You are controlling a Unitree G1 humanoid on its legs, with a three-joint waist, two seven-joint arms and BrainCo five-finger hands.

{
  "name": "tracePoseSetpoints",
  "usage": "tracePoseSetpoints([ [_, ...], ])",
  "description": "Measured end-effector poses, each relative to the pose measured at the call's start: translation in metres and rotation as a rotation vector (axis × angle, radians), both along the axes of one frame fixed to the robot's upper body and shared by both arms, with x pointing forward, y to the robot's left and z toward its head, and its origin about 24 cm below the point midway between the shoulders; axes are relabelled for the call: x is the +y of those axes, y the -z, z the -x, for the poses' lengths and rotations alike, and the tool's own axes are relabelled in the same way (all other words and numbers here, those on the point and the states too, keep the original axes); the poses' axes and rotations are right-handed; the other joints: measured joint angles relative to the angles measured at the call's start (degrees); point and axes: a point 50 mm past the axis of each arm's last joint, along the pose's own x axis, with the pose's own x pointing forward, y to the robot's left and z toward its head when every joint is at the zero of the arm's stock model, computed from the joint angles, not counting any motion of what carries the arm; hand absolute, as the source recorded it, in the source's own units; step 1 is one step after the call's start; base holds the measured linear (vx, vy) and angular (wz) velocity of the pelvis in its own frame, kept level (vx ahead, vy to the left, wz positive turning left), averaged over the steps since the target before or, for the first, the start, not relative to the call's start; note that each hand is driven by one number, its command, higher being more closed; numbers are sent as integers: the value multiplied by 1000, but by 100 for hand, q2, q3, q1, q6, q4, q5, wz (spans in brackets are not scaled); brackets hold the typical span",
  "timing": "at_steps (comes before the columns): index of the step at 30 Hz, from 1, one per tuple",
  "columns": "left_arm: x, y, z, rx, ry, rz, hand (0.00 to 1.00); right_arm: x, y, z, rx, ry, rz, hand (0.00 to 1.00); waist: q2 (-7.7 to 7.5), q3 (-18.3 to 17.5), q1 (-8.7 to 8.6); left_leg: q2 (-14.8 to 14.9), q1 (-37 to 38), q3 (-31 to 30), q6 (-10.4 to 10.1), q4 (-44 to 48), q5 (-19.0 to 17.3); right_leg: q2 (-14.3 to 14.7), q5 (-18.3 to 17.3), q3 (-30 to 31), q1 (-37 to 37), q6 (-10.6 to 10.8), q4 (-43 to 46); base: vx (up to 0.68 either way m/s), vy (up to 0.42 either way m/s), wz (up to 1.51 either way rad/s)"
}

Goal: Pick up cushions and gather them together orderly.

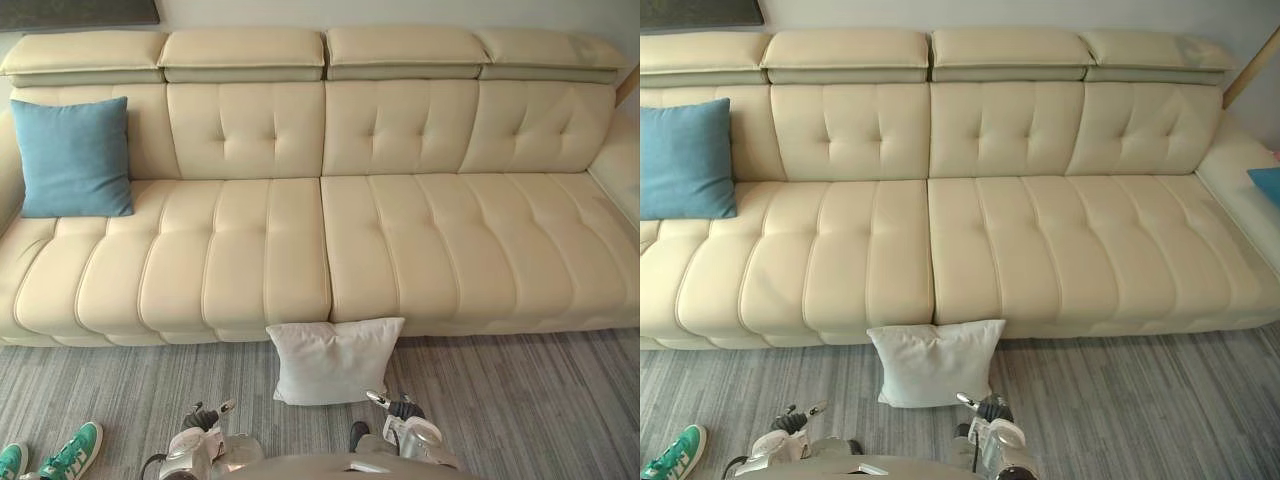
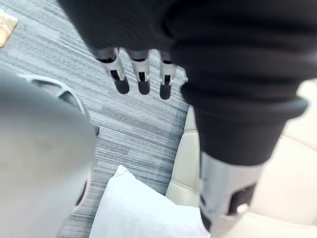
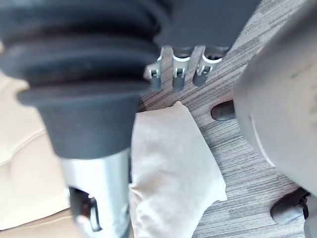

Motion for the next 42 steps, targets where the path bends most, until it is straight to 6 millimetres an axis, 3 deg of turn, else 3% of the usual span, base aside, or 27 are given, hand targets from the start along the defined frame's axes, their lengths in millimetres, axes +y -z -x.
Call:
tracePoseSetpoints([
  [2, -1, -5, -14, -32, 20, -15, 0, 0, -5, -12, -28, -13, 14, 0, 0, 141, 4, 97, -362, 28, 29, 308, -91, 40, 34, 101, -357, -15, 148, -115, 16, -18],
  [6, -10, -24, -58, -169, -2, 1, 0, -6, -32, -55, -164, -38, 89, 0, 13, 648, -61, 317, -1158, 113, 168, 1054, -287, 91, 70, 319, -1184, -12, 700, -131, 38, -24],
  [8, -17, -41, -85, -274, -3, 15, 0, -16, -63, -89, -304, -55, 166, 0, 56, 867, -94, 508, -1704, 236, 219, 1547, -500, 173, 70, 554, -1851, -11, 1076, -256, 56, -46],
  [11, -17, -67, -120, -402, -11, 1, 0, -29, -102, -125, -443, -75, 286, 0, 109, 1109, -151, 649, -2295, 330, 252, 1958, -626, 224, 86, 740, -2564, -37, 1405, -185, 16, -31],
  [15, -9, -95, -151, -520, 3, -30, 0, -38, -147, -159, -576, -154, 439, 0, 171, 1427, -197, 788, -2920, 340, 253, 2222, -646, 307, 146, 816, -3231, -81, 1603, -106, -37, -14],
  [18, -5, -123, -177, -617, 8, -59, 0, -38, -196, -187, -713, -172, 541, 0, 198, 1651, -208, 903, -3567, 369, 348, 2396, -551, 403, 307, 889, -3904, -60, 1728, -23, -67, -16],
  [20, -6, -155, -199, -734, 33, -76, 0, -38, -237, -205, -822, -191, 633, 0, 239, 1957, -220, 975, -3958, 354, 365, 2564, -537, 443, 309, 923, -4345, -63, 1943, -11, -51, -5],
  [25, -1, -206, -227, -902, 35, -115, 0, -38, -305, -225, -984, -181, 741, 0, 281, 2094, -194, 1062, -4853, 324, 415, 2909, -516, 449, 246, 991, -5391, -108, 2500, -13, -13, 0],
  [29, 2, -244, -243, -1018, 7, -130, 0, -34, -341, -232, -1062, -190, 839, 0, 300, 2114, -171, 1062, -5502, 227, 466, 3236, -493, 383, 67, 984, -6167, -164, 3132, -52, -39, 22],
  [30, 6, -259, -247, -1057, -22, -139, 0, -28, -359, -235, -1105, -197, 867, 0, 305, 2116, -175, 1098, -5872, 157, 513, 3430, -502, 371, 7, 986, -6556, -190, 3342, -68, -50, 16],
  [36, 3, -291, -255, -1147, -81, -107, 0, -16, -404, -238, -1210, -162, 908, 0, 321, 2126, -166, 1193, -6747, 27, 602, 3780, -478, 370, 14, 978, -7409, -203, 3693, -47, -22, 10],
  [42, -8, -340, -261, -1295, -28, -157, 0, -2, -449, -235, -1328, -157, 947, 0, 348, 2149, -130, 1219, -7325, -3, 631, 3909, -388, 362, 137, 980, -7974, -224, 3808, -12, 2, 5],
])
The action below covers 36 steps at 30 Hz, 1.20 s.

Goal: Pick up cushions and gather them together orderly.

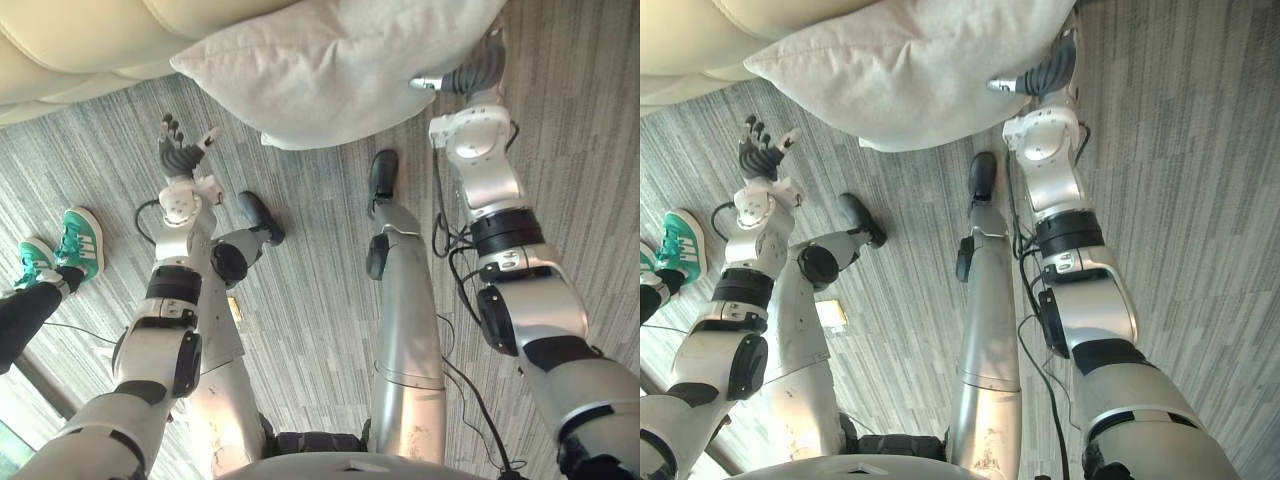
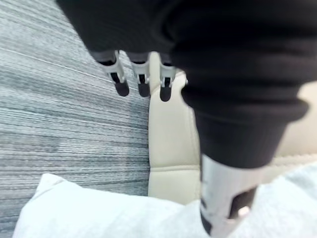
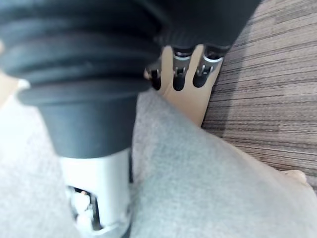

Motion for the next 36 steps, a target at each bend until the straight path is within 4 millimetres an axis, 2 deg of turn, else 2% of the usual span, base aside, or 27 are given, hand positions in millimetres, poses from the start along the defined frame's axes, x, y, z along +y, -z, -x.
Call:
tracePoseSetpoints([
  [3, -10, -21, -2, -56, 16, -41, 0, 8, -17, 2, -48, -18, 2, 0, 0, 0, 0, 46, -244, -18, 11, 69, 13, 14, 40, -23, -225, -5, 13, 0, 0, 0],
  [4, -16, -28, -3, -73, 24, -49, 0, 12, -24, 3, -60, -35, -8, 100, 2, 1, -16, 65, -331, -26, 17, 99, 17, 18, 54, -32, -291, -6, 23, -17, 3, -3],
  [7, -27, -39, -4, -101, 47, -50, 0, 17, -30, 4, -67, -57, -32, 100, 5, 9, -25, 76, -386, -49, 15, 95, 20, 37, 83, -48, -301, -15, -34, -13, 3, -3],
  [8, -31, -42, -4, -107, 50, -60, 100, 19, -31, 3, -65, -73, -54, 100, 6, 9, -32, 74, -409, -67, 15, 89, 26, 32, 84, -66, -301, -16, -52, 0, 0, 0],
  [16, -55, -75, 5, -223, 61, -122, 100, 38, -47, 15, -152, -173, -161, 100, 9, 29, -117, 44, -729, -172, 29, 88, 79, 6, 165, -139, -493, -7, -106, -29, 8, 2],
  [23, -63, -81, 9, -254, 80, -143, 100, 42, -48, 20, -183, -201, -217, 100, 8, 29, -136, 75, -826, -201, 51, 78, 90, 73, 273, -166, -479, 56, -318, -56, 4, -6],
  [27, -62, -81, 9, -256, 76, -144, 100, 37, -37, 20, -167, -210, -260, 100, 9, 28, -143, 79, -920, -334, 62, 161, 95, 68, 305, -250, -488, 20, -234, -64, -1, 2],
  [32, -59, -80, 12, -262, 74, -144, 100, 40, -29, 24, -171, -233, -264, 100, 9, 28, -142, 94, -920, -371, 65, 235, 93, 67, 294, -261, -489, 9, -155, -59, -8, 1],
  [36, -58, -74, 19, -274, 86, -117, 100, 44, -13, 27, -158, -269, -307, 100, 7, 27, -142, 108, -927, -525, 68, 361, 93, 39, 209, -349, -431, -29, -22, -78, -17, 4],
])
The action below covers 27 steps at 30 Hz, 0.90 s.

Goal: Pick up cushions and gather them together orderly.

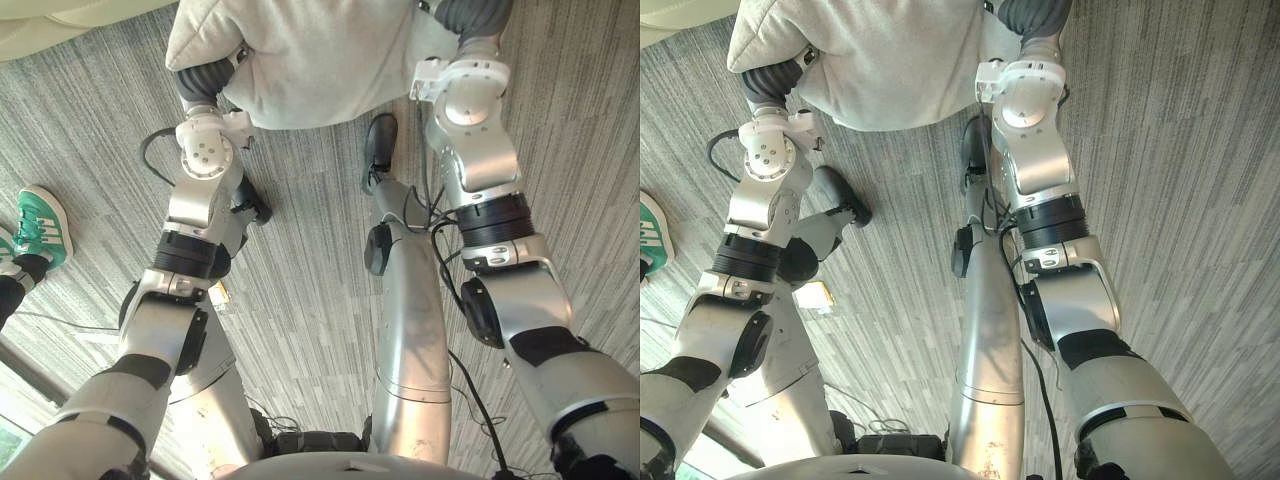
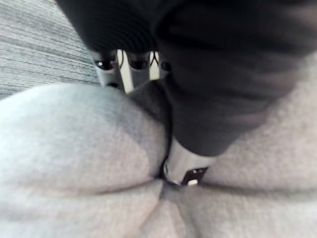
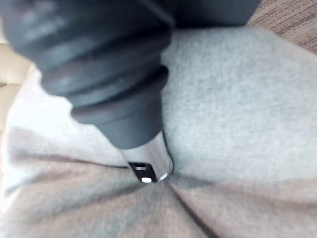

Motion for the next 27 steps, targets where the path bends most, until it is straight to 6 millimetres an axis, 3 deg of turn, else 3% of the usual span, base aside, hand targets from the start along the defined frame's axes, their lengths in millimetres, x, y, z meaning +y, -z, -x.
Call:
tracePoseSetpoints([
  [9, 13, 26, 20, 2, -30, 57, 100, 14, 47, 14, 36, -110, -121, 100, -6, -10, 15, -135, 841, -134, -124, -503, 170, -59, 46, -232, 1044, -63, -527, -78, -23, 6],
  [16, 6, 55, 41, 30, -23, 104, 100, 14, 89, 28, 93, -144, -187, 100, -12, -46, 55, -276, 2427, -94, -196, -1218, 286, -43, 119, -421, 2754, -139, -1310, -23, -35, 3],
  [20, -1, 86, 54, 108, -19, 82, 100, 4, 125, 41, 169, -138, -191, 100, -23, -167, 52, -399, 3745, -108, -312, -1656, 229, -41, 49, -556, 4155, -70, -1790, 101, 3, 11],
  [21, -1, 99, 59, 142, -13, 78, 100, 3, 140, 46, 201, -141, -202, 100, -27, -452, 57, -435, 3919, -105, -342, -1774, 214, -43, 32, -573, 4346, -53, -1918, 111, 32, 10],
  [25, 4, 131, 75, 235, -11, 51, 100, 2, 184, 61, 329, -175, -212, 100, -28, -804, 97, -507, 4917, -79, -441, -2011, 137, -46, -90, -616, 5339, -12, -2163, 131, 42, 6],
  [27, 10, 155, 88, 310, -10, 39, 100, 1, 215, 74, 437, -205, -217, 100, -32, -1189, 143, -586, 5422, -80, -455, -2270, 133, -52, -129, -674, 5856, 4, -2414, 135, 20, 10],
])
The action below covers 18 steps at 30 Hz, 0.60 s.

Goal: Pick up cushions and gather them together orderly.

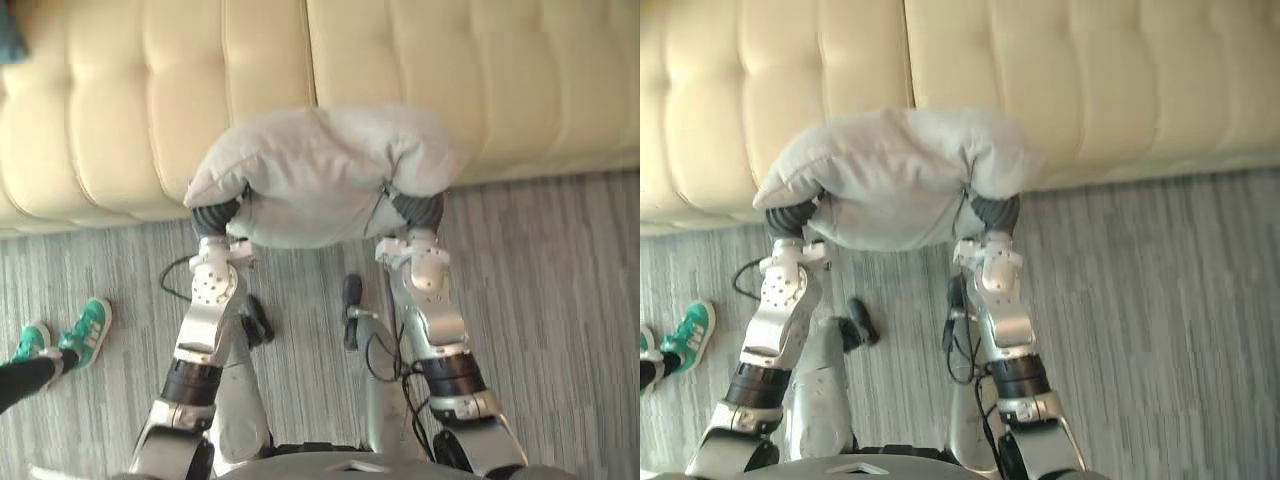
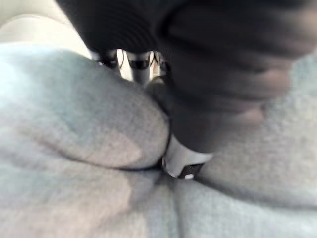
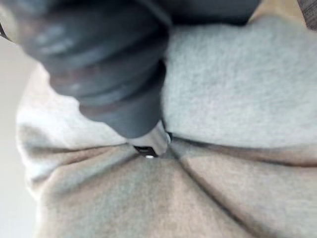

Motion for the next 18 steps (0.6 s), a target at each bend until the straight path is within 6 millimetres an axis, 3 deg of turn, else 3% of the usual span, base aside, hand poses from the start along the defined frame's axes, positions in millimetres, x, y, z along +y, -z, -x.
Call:
tracePoseSetpoints([
  [4, 9, 34, 28, 119, 3, 10, 100, 0, 40, 24, 143, -53, 6, 100, -21, -452, 90, -156, 877, 102, -145, -614, -43, -13, -37, -10, 839, 4, -557, 112, 7, 1],
  [8, 16, 60, 49, 220, -5, 31, 100, 2, 60, 38, 223, -87, -12, 100, -34, -894, 69, -365, 1484, 119, -210, -1173, 144, -19, 176, -6, 1480, 11, -1222, 128, 12, -3],
  [12, 15, 71, 58, 260, 16, 52, 100, -4, 68, 42, 252, -89, -18, 100, -60, -1187, 37, -561, 1945, -49, -232, -1606, 246, -12, 549, -19, 2200, 98, -2069, 141, 13, 4],
  [18, 16, 74, 66, 276, 28, 55, 100, -6, 70, 43, 266, -90, -9, 100, -230, -1478, 46, -800, 2394, -274, -210, -1939, 264, -106, 670, -7, 2787, 115, -2575, 59, 23, 4],
])
